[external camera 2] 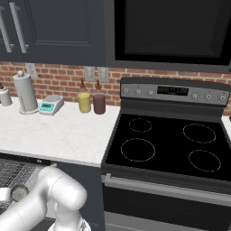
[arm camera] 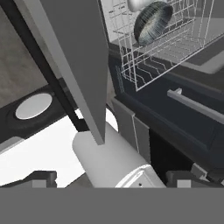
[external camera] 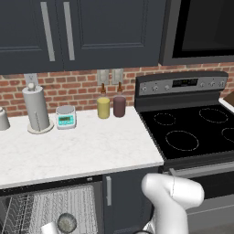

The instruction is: Pick up the cup and bowl from the counter, place them in the dishwasher, and close the dishwasher door.

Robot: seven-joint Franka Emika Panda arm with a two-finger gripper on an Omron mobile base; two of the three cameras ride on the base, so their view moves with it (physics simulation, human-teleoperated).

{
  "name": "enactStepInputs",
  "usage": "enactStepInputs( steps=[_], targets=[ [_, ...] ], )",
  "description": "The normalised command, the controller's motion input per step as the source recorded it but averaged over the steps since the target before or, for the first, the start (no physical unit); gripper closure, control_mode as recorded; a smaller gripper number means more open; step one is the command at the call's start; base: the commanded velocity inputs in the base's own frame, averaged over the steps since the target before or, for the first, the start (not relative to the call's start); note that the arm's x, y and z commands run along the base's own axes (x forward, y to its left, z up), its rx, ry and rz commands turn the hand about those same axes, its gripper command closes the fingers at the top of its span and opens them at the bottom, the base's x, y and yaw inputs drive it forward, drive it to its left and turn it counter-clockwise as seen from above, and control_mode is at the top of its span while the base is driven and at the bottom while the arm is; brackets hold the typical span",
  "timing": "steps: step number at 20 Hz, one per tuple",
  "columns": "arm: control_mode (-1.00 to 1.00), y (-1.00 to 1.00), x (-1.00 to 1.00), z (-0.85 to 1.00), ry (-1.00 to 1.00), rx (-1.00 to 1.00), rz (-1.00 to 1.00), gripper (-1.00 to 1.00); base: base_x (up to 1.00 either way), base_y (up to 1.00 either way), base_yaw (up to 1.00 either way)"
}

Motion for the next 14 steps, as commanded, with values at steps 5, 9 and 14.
enactStepInputs(
  steps=[5, 9, 14],
  targets=[
    [-1.0, 0.07, -0.01, -0.35, -0.07, 0.0, 0.01, -1.0, 0.0, 0.0, 0.0],
    [-1.0, 0.23, 0.05, -0.61, -0.15, 0.0, 0.0, -1.0, 0.0, 0.0, 0.0],
    [-1.0, 0.24, 0.03, -0.47, -0.21, 0.0, 0.02, -1.0, 0.0, 0.0, 0.0]
  ],
)
